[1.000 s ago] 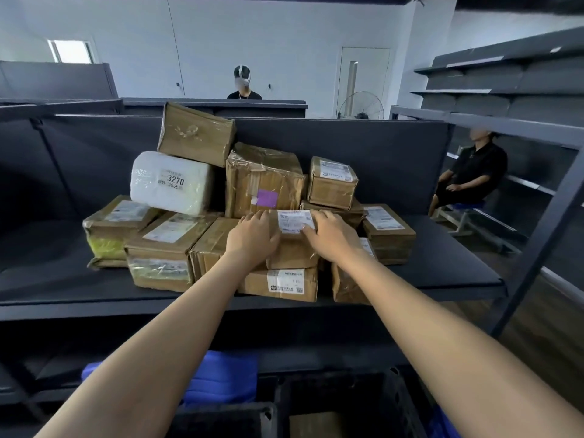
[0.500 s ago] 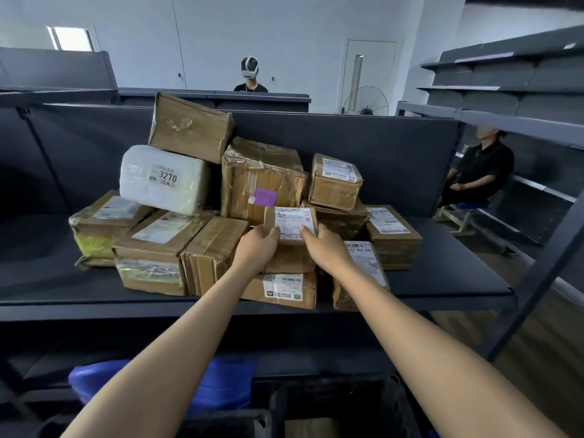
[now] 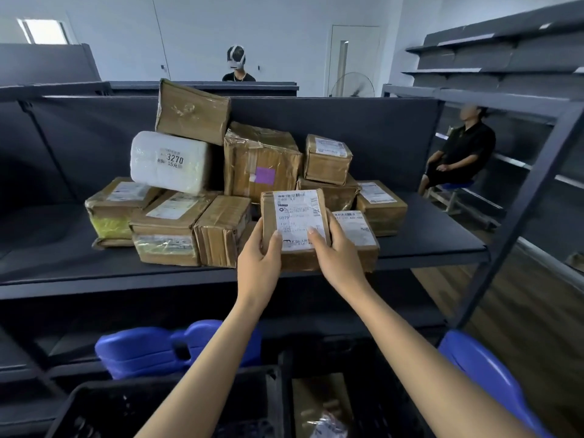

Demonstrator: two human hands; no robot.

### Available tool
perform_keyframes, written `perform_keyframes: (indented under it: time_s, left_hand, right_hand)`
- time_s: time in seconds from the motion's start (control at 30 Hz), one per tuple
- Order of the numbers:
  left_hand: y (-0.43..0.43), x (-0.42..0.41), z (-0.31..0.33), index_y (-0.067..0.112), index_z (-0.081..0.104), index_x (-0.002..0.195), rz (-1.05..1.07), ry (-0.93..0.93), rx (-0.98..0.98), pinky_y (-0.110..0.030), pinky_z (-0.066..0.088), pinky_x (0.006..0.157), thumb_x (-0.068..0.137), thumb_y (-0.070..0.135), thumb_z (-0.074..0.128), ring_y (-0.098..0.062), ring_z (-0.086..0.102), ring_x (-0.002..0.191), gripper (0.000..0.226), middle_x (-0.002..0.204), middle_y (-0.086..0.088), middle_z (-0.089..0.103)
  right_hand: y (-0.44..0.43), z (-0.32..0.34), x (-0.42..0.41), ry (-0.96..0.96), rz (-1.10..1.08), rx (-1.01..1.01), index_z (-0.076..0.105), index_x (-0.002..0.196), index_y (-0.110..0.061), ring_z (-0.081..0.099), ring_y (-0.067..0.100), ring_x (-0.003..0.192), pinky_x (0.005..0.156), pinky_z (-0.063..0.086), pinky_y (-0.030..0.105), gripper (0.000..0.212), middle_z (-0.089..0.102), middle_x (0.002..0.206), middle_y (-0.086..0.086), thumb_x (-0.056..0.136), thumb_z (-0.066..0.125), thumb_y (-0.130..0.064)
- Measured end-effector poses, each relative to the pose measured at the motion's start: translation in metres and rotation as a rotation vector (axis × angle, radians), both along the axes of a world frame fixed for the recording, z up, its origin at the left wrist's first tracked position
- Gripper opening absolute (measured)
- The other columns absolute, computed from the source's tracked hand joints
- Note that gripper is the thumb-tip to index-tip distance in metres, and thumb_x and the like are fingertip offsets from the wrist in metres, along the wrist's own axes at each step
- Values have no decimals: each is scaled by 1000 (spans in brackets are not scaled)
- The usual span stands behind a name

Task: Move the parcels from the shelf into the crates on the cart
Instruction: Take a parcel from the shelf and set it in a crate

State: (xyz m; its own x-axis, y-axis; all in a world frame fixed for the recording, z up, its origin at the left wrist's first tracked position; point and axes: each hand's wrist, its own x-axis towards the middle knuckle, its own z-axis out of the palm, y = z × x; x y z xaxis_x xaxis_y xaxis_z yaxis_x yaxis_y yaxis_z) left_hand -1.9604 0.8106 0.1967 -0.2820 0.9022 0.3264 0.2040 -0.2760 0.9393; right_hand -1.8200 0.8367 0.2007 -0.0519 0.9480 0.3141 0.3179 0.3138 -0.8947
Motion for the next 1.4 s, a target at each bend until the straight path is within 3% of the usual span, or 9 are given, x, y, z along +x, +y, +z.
perform_keyframes:
  time_s: [0.13, 0.2, 0.53, 0.63, 0.77, 0.93, 1.03, 1.2, 1.4]
  left_hand:
    - [-44, 8, -17, 26, 46, 143, -22, -75, 14, -22, 41, 105, 96, 33, 53, 2, 49, 126, 48, 136, 16, 57]
    - [-61, 12, -24, 25, 47, 142, -12, -84, 20, -28, 44, 105, 96, 31, 54, 0, 52, 124, 47, 134, 14, 59]
    - [-154, 76, -48, 20, 49, 141, 53, -229, 77, -5, 45, 87, 96, 24, 57, 5, 54, 121, 47, 134, 12, 59]
    - [-178, 100, -54, 17, 48, 142, 99, -292, 99, -10, 46, 91, 96, 23, 56, 1, 54, 123, 47, 136, 9, 58]
    - [-204, 127, -56, 18, 48, 141, 105, -356, 104, -16, 50, 91, 94, 23, 57, -4, 59, 119, 48, 134, 3, 60]
    - [-225, 144, -51, 32, 47, 135, 91, -403, 73, -27, 48, 101, 77, 50, 64, -8, 50, 129, 63, 139, 7, 53]
    - [-231, 145, -45, 25, 52, 132, 30, -417, 53, -44, 49, 101, 77, 52, 64, -15, 59, 120, 62, 128, 2, 63]
    - [-235, 143, -37, 34, 55, 123, -32, -384, 99, -27, 55, 89, 81, 42, 65, -14, 63, 115, 44, 122, 3, 67]
    - [-230, 138, -43, 25, 49, 131, -41, -377, 96, -31, 54, 93, 81, 43, 66, -13, 60, 119, 55, 128, 1, 62]
  right_hand:
    - [-50, -14, 6, 76, 9, 29, 38, 137, -45, 48, -20, 112, 89, 38, 1, 43, 55, 122, -35, 96, 50, -40]
    - [-70, -22, 9, 115, -1, 22, 37, 137, -47, 49, -25, 106, 82, 36, -5, 45, 55, 112, -39, 96, 52, -38]
    - [-153, -48, 66, 252, 118, -24, 33, 148, -33, 53, -12, 115, 88, 42, 3, 56, 57, 130, -22, 97, 55, -31]
    - [-172, -54, 89, 303, 190, -98, 33, 148, -30, 56, -10, 112, 88, 45, 7, 59, 61, 125, -22, 95, 57, -36]
    - [-193, -57, 115, 326, 271, -191, 36, 145, -34, 57, -6, 113, 105, 44, 35, 67, 62, 124, -21, 84, 55, -51]
    - [-211, -55, 138, 398, 276, -155, 37, 146, -22, 56, 13, 123, 108, 41, 46, 64, 60, 133, -4, 88, 61, -37]
    - [-217, -54, 143, 412, 261, -115, 36, 146, -21, 56, 13, 124, 108, 41, 47, 67, 59, 134, -3, 86, 61, -34]
    - [-223, -51, 143, 414, 273, -82, 31, 149, -19, 52, 13, 128, 109, 40, 43, 68, 55, 138, -2, 88, 59, -31]
    - [-224, -57, 143, 420, 214, -32, 42, 142, -23, 58, 1, 117, 90, 48, 13, 61, 62, 127, -15, 87, 65, -33]
